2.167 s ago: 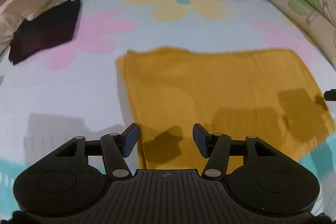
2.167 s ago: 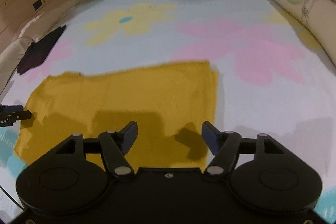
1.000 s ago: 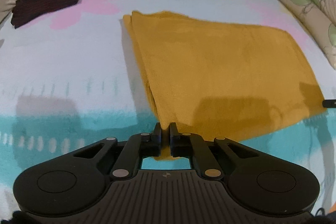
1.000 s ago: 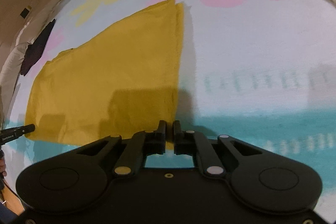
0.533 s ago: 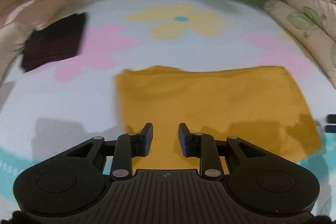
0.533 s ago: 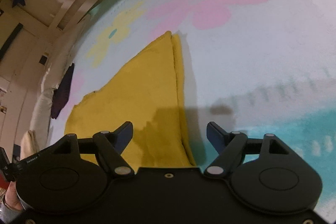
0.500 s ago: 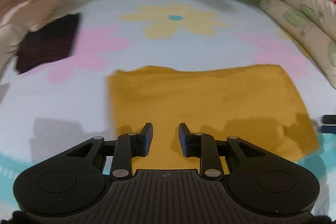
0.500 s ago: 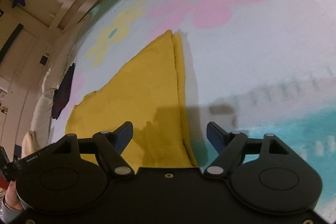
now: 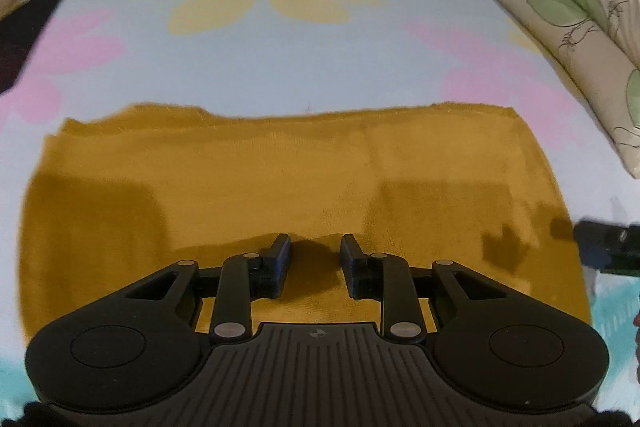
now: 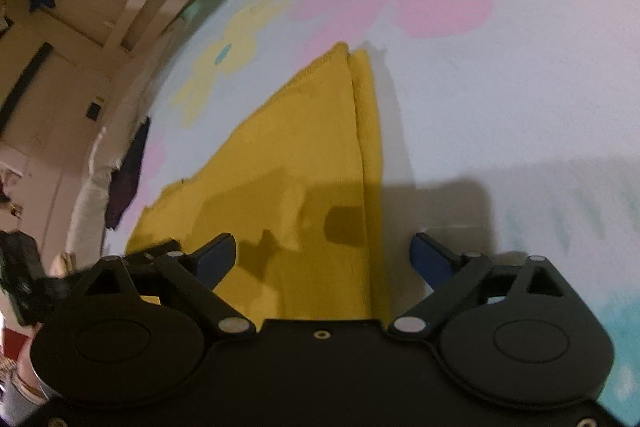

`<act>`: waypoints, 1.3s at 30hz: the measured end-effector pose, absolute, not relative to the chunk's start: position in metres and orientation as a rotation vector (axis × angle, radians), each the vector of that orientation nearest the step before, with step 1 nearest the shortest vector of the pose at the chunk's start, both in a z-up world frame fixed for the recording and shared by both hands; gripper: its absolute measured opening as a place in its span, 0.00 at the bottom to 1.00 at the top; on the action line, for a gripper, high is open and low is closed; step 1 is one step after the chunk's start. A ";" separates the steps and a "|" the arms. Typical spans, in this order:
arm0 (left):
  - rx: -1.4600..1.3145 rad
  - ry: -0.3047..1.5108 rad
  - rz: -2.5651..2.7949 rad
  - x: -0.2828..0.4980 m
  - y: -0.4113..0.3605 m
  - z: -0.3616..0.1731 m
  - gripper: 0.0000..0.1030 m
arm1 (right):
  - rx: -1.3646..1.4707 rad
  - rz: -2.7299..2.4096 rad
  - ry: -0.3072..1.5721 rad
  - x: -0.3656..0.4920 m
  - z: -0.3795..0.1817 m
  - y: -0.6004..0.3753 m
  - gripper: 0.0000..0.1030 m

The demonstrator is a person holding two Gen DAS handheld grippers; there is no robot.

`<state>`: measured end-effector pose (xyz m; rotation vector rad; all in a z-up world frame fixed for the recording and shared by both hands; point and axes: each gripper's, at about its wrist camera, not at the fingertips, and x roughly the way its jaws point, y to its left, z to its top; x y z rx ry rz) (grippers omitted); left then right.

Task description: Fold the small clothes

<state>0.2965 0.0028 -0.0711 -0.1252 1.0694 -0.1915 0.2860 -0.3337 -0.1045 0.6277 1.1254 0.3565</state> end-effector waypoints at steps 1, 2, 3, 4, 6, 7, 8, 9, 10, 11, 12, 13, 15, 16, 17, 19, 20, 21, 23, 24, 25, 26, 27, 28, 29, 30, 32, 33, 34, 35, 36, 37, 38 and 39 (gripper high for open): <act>-0.119 1.059 -0.186 0.297 0.001 -0.072 0.27 | 0.642 0.365 1.115 0.290 -0.106 -0.335 0.94; -0.114 1.056 -0.183 0.297 0.000 -0.072 0.29 | 0.655 0.373 1.108 0.294 -0.107 -0.337 0.94; -0.112 1.057 -0.183 0.299 -0.001 -0.072 0.29 | 0.666 0.380 1.102 0.298 -0.108 -0.337 0.94; -0.115 1.056 -0.184 0.300 -0.001 -0.071 0.30 | 0.675 0.385 1.097 0.302 -0.110 -0.338 0.94; -0.131 1.053 -0.187 0.302 0.000 -0.072 0.31 | 0.687 0.400 1.087 0.310 -0.112 -0.337 0.97; -0.137 1.050 -0.190 0.302 0.001 -0.073 0.32 | 0.693 0.411 1.087 0.314 -0.114 -0.337 0.99; -0.141 1.048 -0.191 0.303 0.001 -0.073 0.32 | 0.699 0.422 1.088 0.318 -0.114 -0.336 1.00; -0.143 1.047 -0.192 0.304 0.002 -0.073 0.32 | 0.702 0.432 1.087 0.321 -0.115 -0.335 1.00; -0.144 1.047 -0.193 0.304 0.002 -0.072 0.32 | 0.700 0.439 1.092 0.323 -0.116 -0.333 1.00; -0.142 1.047 -0.193 0.304 0.001 -0.072 0.33 | 0.701 0.447 1.095 0.325 -0.117 -0.331 1.00; -0.139 1.047 -0.193 0.305 0.000 -0.072 0.33 | 0.707 0.455 1.097 0.326 -0.118 -0.330 1.00; -0.140 1.046 -0.191 0.306 -0.001 -0.072 0.33 | 0.713 0.460 1.099 0.328 -0.119 -0.328 1.00; -0.143 1.043 -0.187 0.307 -0.001 -0.072 0.33 | 0.724 0.464 1.101 0.329 -0.120 -0.328 1.00; -0.141 1.042 -0.186 0.307 -0.002 -0.072 0.34 | 0.725 0.471 1.105 0.329 -0.120 -0.329 1.00; -0.139 1.041 -0.186 0.307 -0.002 -0.072 0.34 | 0.726 0.477 1.111 0.329 -0.120 -0.329 0.97; -0.135 1.042 -0.183 0.308 -0.004 -0.072 0.34 | 0.702 0.463 1.116 0.327 -0.118 -0.329 0.83; -0.133 1.042 -0.182 0.308 -0.004 -0.072 0.34 | 0.688 0.459 1.125 0.327 -0.118 -0.328 0.61; -0.128 1.043 -0.182 0.308 -0.004 -0.071 0.34 | 0.674 0.444 1.146 0.328 -0.119 -0.326 0.36; -0.120 1.046 -0.181 0.308 -0.005 -0.070 0.34 | 0.653 0.403 1.187 0.327 -0.123 -0.322 0.24; -0.116 1.046 -0.175 0.308 -0.005 -0.069 0.34 | 0.650 0.405 1.175 0.326 -0.122 -0.322 0.24; -0.117 1.039 -0.158 0.308 -0.006 -0.067 0.33 | 0.629 0.406 1.175 0.326 -0.120 -0.321 0.24; -0.121 1.029 -0.145 0.308 -0.007 -0.066 0.33 | 0.601 0.401 1.175 0.326 -0.115 -0.319 0.24; -0.125 1.013 -0.141 0.307 -0.007 -0.065 0.33 | 0.587 0.396 1.173 0.327 -0.111 -0.318 0.24; -0.120 1.005 -0.144 0.307 -0.009 -0.066 0.33 | 0.579 0.394 1.168 0.327 -0.106 -0.315 0.24; -0.100 1.012 -0.150 0.307 -0.012 -0.069 0.33 | 0.566 0.390 1.167 0.327 -0.101 -0.313 0.23; -0.078 1.012 -0.156 0.307 -0.014 -0.072 0.33 | 0.545 0.378 1.172 0.328 -0.096 -0.310 0.23; -0.035 1.003 -0.174 0.306 -0.017 -0.072 0.33 | 0.512 0.357 1.177 0.329 -0.087 -0.303 0.23; -0.051 1.011 -0.177 0.307 -0.014 -0.070 0.33 | 0.508 0.348 1.181 0.330 -0.084 -0.299 0.23; -0.085 1.023 -0.175 0.308 -0.009 -0.068 0.33 | 0.506 0.334 1.189 0.330 -0.081 -0.296 0.23; -0.120 1.033 -0.170 0.309 -0.002 -0.065 0.33 | 0.504 0.316 1.199 0.330 -0.079 -0.293 0.23; -0.147 1.040 -0.162 0.309 0.005 -0.062 0.33 | 0.502 0.307 1.203 0.330 -0.076 -0.290 0.23; -0.157 1.039 -0.153 0.309 0.012 -0.058 0.33 | 0.498 0.305 1.203 0.329 -0.073 -0.286 0.23; -0.155 1.031 -0.147 0.308 0.019 -0.053 0.33 | 0.491 0.306 1.201 0.329 -0.070 -0.282 0.23; -0.146 1.015 -0.140 0.307 0.029 -0.046 0.33 | 0.486 0.306 1.200 0.328 -0.066 -0.278 0.23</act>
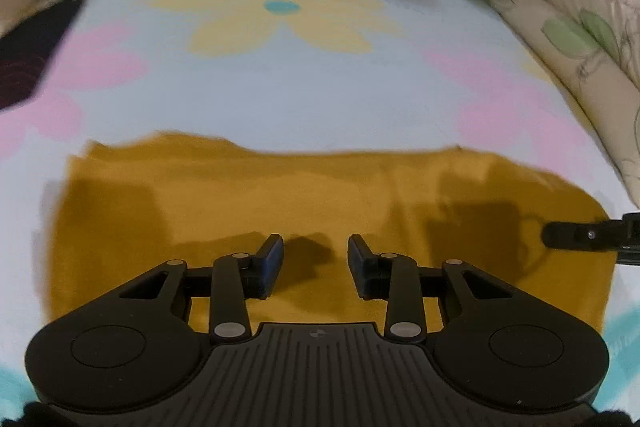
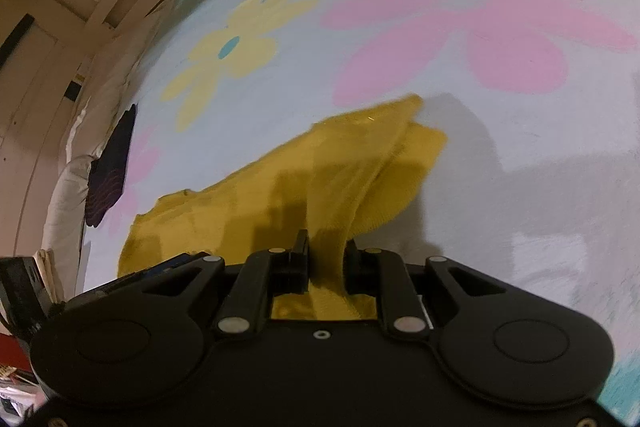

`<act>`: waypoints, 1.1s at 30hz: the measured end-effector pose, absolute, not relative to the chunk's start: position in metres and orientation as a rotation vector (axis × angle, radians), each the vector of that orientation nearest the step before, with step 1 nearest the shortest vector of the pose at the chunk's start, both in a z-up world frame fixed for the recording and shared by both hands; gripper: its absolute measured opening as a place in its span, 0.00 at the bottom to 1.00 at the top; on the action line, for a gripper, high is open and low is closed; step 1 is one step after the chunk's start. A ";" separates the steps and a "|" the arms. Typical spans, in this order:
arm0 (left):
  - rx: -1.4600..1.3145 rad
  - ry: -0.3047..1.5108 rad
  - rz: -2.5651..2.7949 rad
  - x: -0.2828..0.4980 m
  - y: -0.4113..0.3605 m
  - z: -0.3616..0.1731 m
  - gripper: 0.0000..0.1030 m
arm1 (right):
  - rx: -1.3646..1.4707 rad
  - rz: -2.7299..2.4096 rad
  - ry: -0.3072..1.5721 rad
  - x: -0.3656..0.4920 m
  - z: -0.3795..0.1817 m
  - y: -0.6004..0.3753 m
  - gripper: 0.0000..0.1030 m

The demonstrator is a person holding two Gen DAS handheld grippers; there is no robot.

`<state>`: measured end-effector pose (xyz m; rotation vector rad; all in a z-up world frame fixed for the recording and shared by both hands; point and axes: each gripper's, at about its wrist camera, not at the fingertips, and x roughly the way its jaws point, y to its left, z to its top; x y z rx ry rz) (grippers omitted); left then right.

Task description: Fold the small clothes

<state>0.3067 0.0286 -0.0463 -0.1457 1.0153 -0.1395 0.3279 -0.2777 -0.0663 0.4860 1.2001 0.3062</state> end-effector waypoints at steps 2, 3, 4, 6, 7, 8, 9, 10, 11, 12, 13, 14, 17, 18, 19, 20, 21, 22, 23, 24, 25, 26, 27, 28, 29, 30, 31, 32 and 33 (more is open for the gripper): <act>-0.134 0.999 -0.116 0.305 0.048 -0.037 0.33 | 0.488 0.315 1.197 0.327 -0.058 -0.269 0.23; -0.135 0.993 -0.102 0.303 0.060 -0.032 0.33 | 0.485 0.320 1.193 0.326 -0.055 -0.263 0.23; -0.136 0.987 -0.089 0.300 0.072 -0.027 0.33 | 0.479 0.326 1.190 0.325 -0.051 -0.257 0.23; -0.130 0.981 -0.063 0.296 0.095 -0.020 0.33 | 0.465 0.341 1.186 0.324 -0.044 -0.241 0.23; -0.124 0.978 -0.050 0.294 0.104 -0.017 0.33 | 0.460 0.349 1.186 0.324 -0.042 -0.233 0.23; -0.118 0.975 -0.041 0.291 0.113 -0.016 0.33 | 0.454 0.358 1.187 0.324 -0.040 -0.224 0.23; -0.110 0.973 -0.029 0.289 0.123 -0.013 0.33 | 0.445 0.367 1.187 0.323 -0.038 -0.214 0.23; -0.104 0.973 -0.017 0.287 0.131 -0.012 0.33 | 0.430 0.378 1.188 0.322 -0.037 -0.203 0.23; -0.101 0.972 -0.004 0.285 0.139 -0.011 0.33 | 0.412 0.389 1.191 0.321 -0.036 -0.193 0.23; -0.101 0.972 0.010 0.284 0.148 -0.010 0.33 | 0.393 0.399 1.193 0.320 -0.036 -0.181 0.23; -0.102 0.973 0.019 0.283 0.154 -0.009 0.33 | 0.378 0.410 1.195 0.319 -0.036 -0.168 0.23; -0.105 0.972 0.030 0.282 0.162 -0.009 0.33 | 0.371 0.420 1.196 0.319 -0.036 -0.158 0.23; -0.131 0.977 0.061 0.280 0.182 -0.008 0.33 | 0.374 0.452 1.203 0.316 -0.038 -0.128 0.23; -0.143 0.979 0.067 0.279 0.187 -0.008 0.33 | 0.374 0.458 1.207 0.315 -0.039 -0.120 0.23; -0.153 0.980 0.072 0.278 0.193 -0.008 0.33 | 0.370 0.464 1.210 0.315 -0.040 -0.111 0.23; -0.158 0.981 0.078 0.279 0.196 -0.008 0.33 | 0.364 0.471 1.214 0.314 -0.041 -0.102 0.23; -0.159 0.982 0.083 0.279 0.199 -0.008 0.33 | 0.358 0.477 1.218 0.314 -0.041 -0.093 0.23; -0.157 0.984 0.087 0.278 0.201 -0.008 0.33 | 0.352 0.485 1.224 0.313 -0.042 -0.084 0.23; -0.157 0.988 0.089 0.278 0.203 -0.008 0.33 | 0.343 0.491 1.232 0.313 -0.044 -0.076 0.24; -0.159 0.989 0.089 0.277 0.205 -0.008 0.33 | 0.333 0.492 1.240 0.312 -0.046 -0.069 0.23; -0.166 0.992 0.088 0.276 0.208 -0.009 0.33 | 0.322 0.491 1.244 0.312 -0.048 -0.063 0.23; -0.174 0.996 0.086 0.276 0.209 -0.009 0.33 | 0.313 0.488 1.249 0.311 -0.050 -0.056 0.24; -0.182 0.999 0.084 0.276 0.210 -0.010 0.33 | 0.308 0.487 1.255 0.311 -0.053 -0.051 0.24; -0.187 1.002 0.084 0.276 0.211 -0.010 0.34 | 0.306 0.484 1.259 0.311 -0.055 -0.046 0.24; -0.191 1.003 0.083 0.277 0.212 -0.010 0.34 | 0.302 0.479 1.263 0.310 -0.057 -0.042 0.24; -0.194 1.002 0.083 0.275 0.213 -0.010 0.34 | 0.295 0.475 1.265 0.310 -0.059 -0.039 0.24; -0.198 1.001 0.083 0.275 0.214 -0.010 0.33 | 0.285 0.472 1.268 0.310 -0.060 -0.035 0.24; -0.203 1.001 0.082 0.276 0.214 -0.010 0.33 | 0.273 0.467 1.270 0.309 -0.061 -0.032 0.24; -0.206 1.000 0.082 0.275 0.215 -0.010 0.34 | 0.261 0.462 1.270 0.309 -0.061 -0.030 0.24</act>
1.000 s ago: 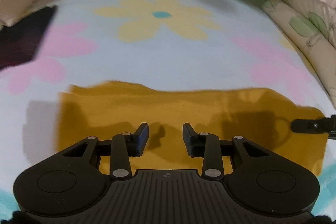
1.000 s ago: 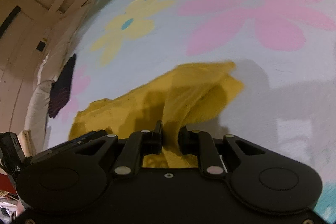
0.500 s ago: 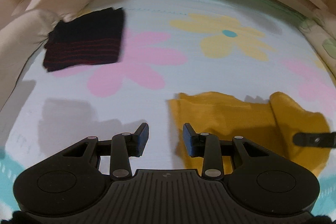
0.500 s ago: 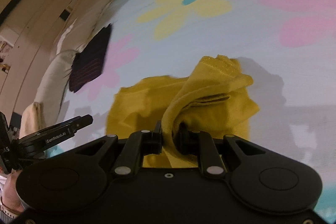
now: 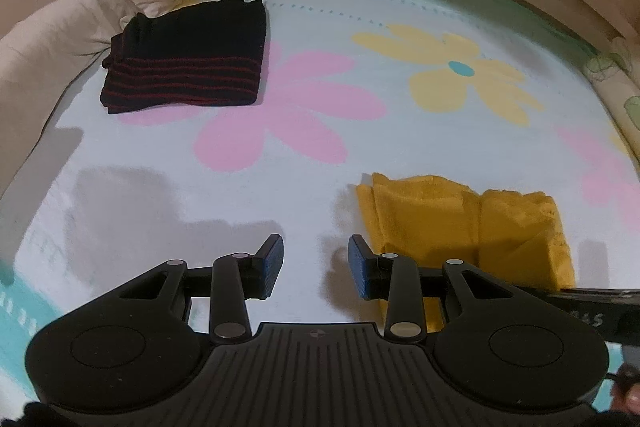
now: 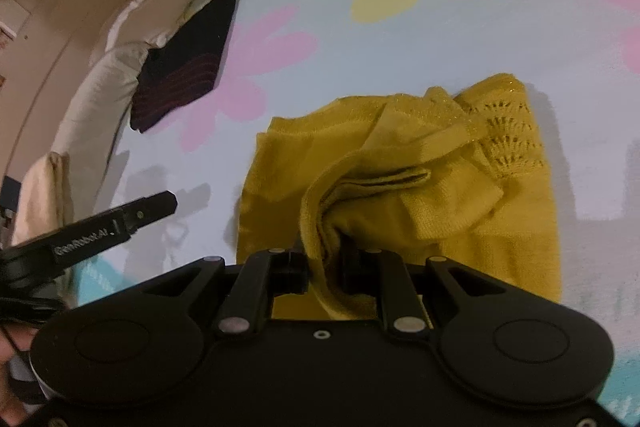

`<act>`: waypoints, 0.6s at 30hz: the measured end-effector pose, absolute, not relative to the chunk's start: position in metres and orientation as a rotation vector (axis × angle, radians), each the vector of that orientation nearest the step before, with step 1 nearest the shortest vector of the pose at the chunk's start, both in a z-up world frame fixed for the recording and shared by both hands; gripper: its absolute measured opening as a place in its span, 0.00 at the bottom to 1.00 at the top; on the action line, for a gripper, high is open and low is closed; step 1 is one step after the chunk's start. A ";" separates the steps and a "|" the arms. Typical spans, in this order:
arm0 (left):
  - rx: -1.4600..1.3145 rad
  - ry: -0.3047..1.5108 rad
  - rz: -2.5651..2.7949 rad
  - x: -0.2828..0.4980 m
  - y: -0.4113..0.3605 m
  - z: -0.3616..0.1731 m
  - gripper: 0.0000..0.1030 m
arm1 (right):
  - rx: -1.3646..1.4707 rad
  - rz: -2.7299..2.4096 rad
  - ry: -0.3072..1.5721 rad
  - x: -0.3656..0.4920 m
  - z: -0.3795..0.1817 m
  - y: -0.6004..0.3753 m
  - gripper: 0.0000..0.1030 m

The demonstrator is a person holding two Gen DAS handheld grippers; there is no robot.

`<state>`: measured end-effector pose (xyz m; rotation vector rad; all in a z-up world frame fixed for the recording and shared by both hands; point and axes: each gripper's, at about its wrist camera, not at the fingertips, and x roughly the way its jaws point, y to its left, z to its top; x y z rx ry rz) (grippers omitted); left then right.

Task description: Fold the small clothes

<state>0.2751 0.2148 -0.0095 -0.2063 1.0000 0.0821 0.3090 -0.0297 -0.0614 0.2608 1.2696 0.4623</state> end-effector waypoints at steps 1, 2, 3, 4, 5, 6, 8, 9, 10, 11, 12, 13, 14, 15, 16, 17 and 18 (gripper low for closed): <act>-0.210 1.000 0.082 0.275 0.216 -0.010 0.34 | 0.251 0.460 1.268 0.309 -0.061 -0.027 0.24; -0.213 1.000 0.083 0.275 0.216 -0.010 0.34 | 0.241 0.460 1.267 0.308 -0.061 -0.025 0.24; -0.215 1.000 0.084 0.275 0.217 -0.010 0.34 | 0.234 0.460 1.266 0.308 -0.061 -0.022 0.24; -0.218 1.001 0.085 0.275 0.217 -0.010 0.33 | 0.230 0.462 1.266 0.308 -0.061 -0.020 0.24; -0.220 1.001 0.087 0.275 0.218 -0.010 0.33 | 0.228 0.462 1.265 0.308 -0.060 -0.018 0.24; -0.222 1.001 0.089 0.275 0.218 -0.010 0.33 | 0.226 0.464 1.263 0.307 -0.059 -0.016 0.24; -0.227 1.003 0.094 0.274 0.219 -0.010 0.34 | 0.221 0.467 1.260 0.306 -0.058 -0.012 0.24; -0.230 1.005 0.096 0.274 0.219 -0.011 0.34 | 0.214 0.473 1.258 0.306 -0.057 -0.009 0.24; -0.232 1.006 0.095 0.274 0.219 -0.011 0.34 | 0.209 0.480 1.260 0.305 -0.056 -0.006 0.24; -0.235 1.008 0.095 0.274 0.219 -0.011 0.34 | 0.203 0.490 1.265 0.305 -0.057 -0.003 0.26; -0.238 1.011 0.094 0.274 0.220 -0.012 0.34 | 0.192 0.506 1.274 0.305 -0.058 0.001 0.31; -0.241 1.013 0.092 0.274 0.220 -0.012 0.34 | 0.191 0.525 1.278 0.304 -0.059 0.004 0.35; -0.244 1.014 0.091 0.275 0.221 -0.012 0.34 | 0.202 0.542 1.270 0.303 -0.058 0.005 0.41; -0.245 1.014 0.093 0.275 0.221 -0.012 0.34 | 0.232 0.570 1.255 0.302 -0.057 0.004 0.46; -0.245 1.013 0.095 0.275 0.221 -0.012 0.34 | 0.266 0.596 1.245 0.302 -0.055 0.002 0.48; -0.245 1.014 0.097 0.275 0.221 -0.012 0.34 | 0.304 0.621 1.232 0.301 -0.054 -0.001 0.49; -0.247 1.014 0.097 0.275 0.221 -0.012 0.34 | 0.341 0.644 1.220 0.301 -0.051 -0.005 0.49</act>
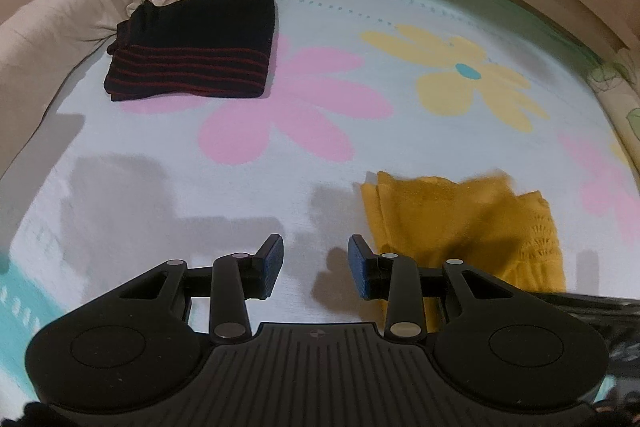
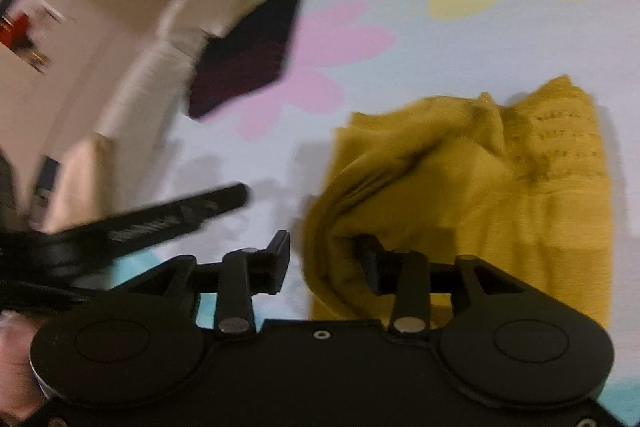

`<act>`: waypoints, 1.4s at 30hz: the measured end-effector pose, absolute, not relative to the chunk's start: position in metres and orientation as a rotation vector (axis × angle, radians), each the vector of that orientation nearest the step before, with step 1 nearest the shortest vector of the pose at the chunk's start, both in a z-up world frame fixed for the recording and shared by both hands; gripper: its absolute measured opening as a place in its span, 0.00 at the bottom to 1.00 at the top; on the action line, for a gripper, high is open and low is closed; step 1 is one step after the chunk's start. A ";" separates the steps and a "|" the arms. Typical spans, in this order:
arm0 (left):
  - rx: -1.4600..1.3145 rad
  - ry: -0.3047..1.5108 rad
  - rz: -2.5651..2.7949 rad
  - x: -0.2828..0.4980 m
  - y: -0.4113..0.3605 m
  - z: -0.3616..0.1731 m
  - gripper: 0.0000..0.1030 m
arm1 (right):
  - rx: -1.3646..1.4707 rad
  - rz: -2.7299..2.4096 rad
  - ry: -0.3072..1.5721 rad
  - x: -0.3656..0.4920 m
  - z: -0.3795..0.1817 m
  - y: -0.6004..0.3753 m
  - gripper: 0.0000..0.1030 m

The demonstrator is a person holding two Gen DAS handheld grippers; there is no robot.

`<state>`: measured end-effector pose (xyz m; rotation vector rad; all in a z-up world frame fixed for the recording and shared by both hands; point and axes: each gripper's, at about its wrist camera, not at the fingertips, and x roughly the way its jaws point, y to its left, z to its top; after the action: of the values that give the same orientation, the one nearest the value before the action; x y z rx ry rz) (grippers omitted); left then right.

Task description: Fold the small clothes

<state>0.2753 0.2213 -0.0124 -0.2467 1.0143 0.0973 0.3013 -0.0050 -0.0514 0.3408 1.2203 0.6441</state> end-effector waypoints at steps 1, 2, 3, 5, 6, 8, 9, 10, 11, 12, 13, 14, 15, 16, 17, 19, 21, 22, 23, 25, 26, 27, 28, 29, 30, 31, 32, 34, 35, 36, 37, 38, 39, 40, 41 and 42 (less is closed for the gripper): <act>-0.248 1.014 0.098 0.275 0.222 -0.012 0.34 | 0.364 0.658 1.209 0.301 -0.049 -0.009 0.49; -0.249 1.013 0.097 0.276 0.222 -0.012 0.34 | 0.378 0.666 1.194 0.301 -0.046 -0.013 0.49; -0.249 1.012 0.096 0.276 0.222 -0.012 0.34 | 0.384 0.675 1.176 0.301 -0.042 -0.017 0.49; -0.251 1.008 0.091 0.276 0.221 -0.011 0.33 | 0.391 0.674 1.150 0.301 -0.036 -0.025 0.49; -0.252 1.007 0.089 0.276 0.221 -0.011 0.34 | 0.395 0.668 1.144 0.301 -0.034 -0.030 0.49; -0.252 1.004 0.083 0.275 0.217 -0.010 0.33 | 0.402 0.654 1.132 0.302 -0.030 -0.040 0.49; -0.249 1.004 0.075 0.276 0.215 -0.010 0.33 | 0.404 0.641 1.126 0.301 -0.029 -0.047 0.49; -0.245 1.005 0.066 0.276 0.212 -0.011 0.33 | 0.404 0.628 1.125 0.300 -0.029 -0.053 0.49; -0.239 1.003 0.053 0.276 0.208 -0.011 0.33 | 0.402 0.614 1.128 0.299 -0.030 -0.059 0.49; -0.234 1.001 0.041 0.277 0.205 -0.010 0.33 | 0.398 0.602 1.136 0.297 -0.031 -0.064 0.49; -0.229 0.997 0.023 0.277 0.200 -0.010 0.33 | 0.392 0.591 1.141 0.296 -0.034 -0.068 0.49; -0.227 0.993 0.007 0.277 0.195 -0.009 0.33 | 0.383 0.582 1.145 0.293 -0.037 -0.072 0.49; -0.222 0.986 -0.015 0.277 0.189 -0.009 0.33 | 0.374 0.572 1.150 0.289 -0.040 -0.075 0.49; -0.219 0.979 -0.035 0.278 0.183 -0.008 0.34 | 0.371 0.566 1.155 0.286 -0.043 -0.079 0.49; -0.217 0.967 -0.057 0.278 0.178 -0.007 0.34 | 0.372 0.562 1.162 0.282 -0.047 -0.083 0.49; -0.213 0.952 -0.101 0.279 0.166 -0.008 0.34 | 0.374 0.555 1.176 0.276 -0.052 -0.089 0.49; -0.206 0.946 -0.149 0.282 0.155 -0.013 0.34 | 0.352 0.554 1.185 0.269 -0.057 -0.093 0.49; -0.209 0.950 -0.160 0.284 0.152 -0.017 0.34 | 0.339 0.558 1.193 0.266 -0.059 -0.094 0.49; -0.217 0.956 -0.166 0.286 0.150 -0.023 0.34 | 0.328 0.562 1.199 0.263 -0.060 -0.096 0.49; -0.236 0.975 -0.138 0.291 0.150 -0.036 0.34 | 0.318 0.570 1.205 0.258 -0.062 -0.100 0.49; -0.244 0.978 -0.116 0.292 0.150 -0.042 0.34 | 0.313 0.575 1.210 0.256 -0.064 -0.101 0.49; -0.254 0.977 -0.100 0.293 0.151 -0.047 0.34 | 0.304 0.579 1.218 0.255 -0.066 -0.101 0.49; -0.267 0.978 -0.083 0.294 0.154 -0.053 0.34 | 0.296 0.582 1.223 0.252 -0.067 -0.103 0.49; -0.279 0.980 -0.070 0.294 0.156 -0.057 0.34 | 0.291 0.584 1.223 0.249 -0.068 -0.105 0.49; -0.292 0.975 -0.064 0.294 0.158 -0.059 0.34 | 0.288 0.587 1.225 0.249 -0.069 -0.107 0.49; -0.297 0.968 -0.063 0.295 0.160 -0.059 0.34 | 0.288 0.591 1.229 0.249 -0.070 -0.108 0.49; -0.297 0.966 -0.062 0.296 0.159 -0.059 0.34 | 0.288 0.597 1.225 0.249 -0.069 -0.110 0.49; -0.281 0.965 -0.062 0.296 0.157 -0.058 0.34 | 0.291 0.608 1.177 0.253 -0.062 -0.113 0.49; -0.272 0.965 -0.063 0.294 0.157 -0.058 0.34 | 0.299 0.612 1.153 0.257 -0.058 -0.114 0.49; -0.263 0.964 -0.065 0.294 0.156 -0.058 0.34 | 0.310 0.616 1.128 0.264 -0.055 -0.114 0.49; -0.257 0.964 -0.067 0.294 0.156 -0.058 0.34 | 0.319 0.619 1.110 0.270 -0.053 -0.113 0.49; -0.255 0.964 -0.068 0.295 0.156 -0.058 0.34 | 0.323 0.621 1.099 0.279 -0.053 -0.111 0.49; -0.259 0.964 -0.069 0.295 0.157 -0.058 0.34 | 0.325 0.618 1.095 0.288 -0.055 -0.108 0.49; -0.263 0.964 -0.070 0.295 0.158 -0.058 0.34 | 0.326 0.611 1.097 0.296 -0.058 -0.105 0.49; -0.266 0.963 -0.071 0.296 0.158 -0.059 0.34 | 0.324 0.597 1.106 0.304 -0.062 -0.101 0.49; -0.266 0.963 -0.073 0.296 0.158 -0.060 0.34 | 0.320 0.583 1.111 0.310 -0.065 -0.099 0.48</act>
<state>0.2957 0.1584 -0.0597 -0.2663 0.9625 -0.0732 0.3103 -0.0990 -0.0654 0.3195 1.1113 0.5829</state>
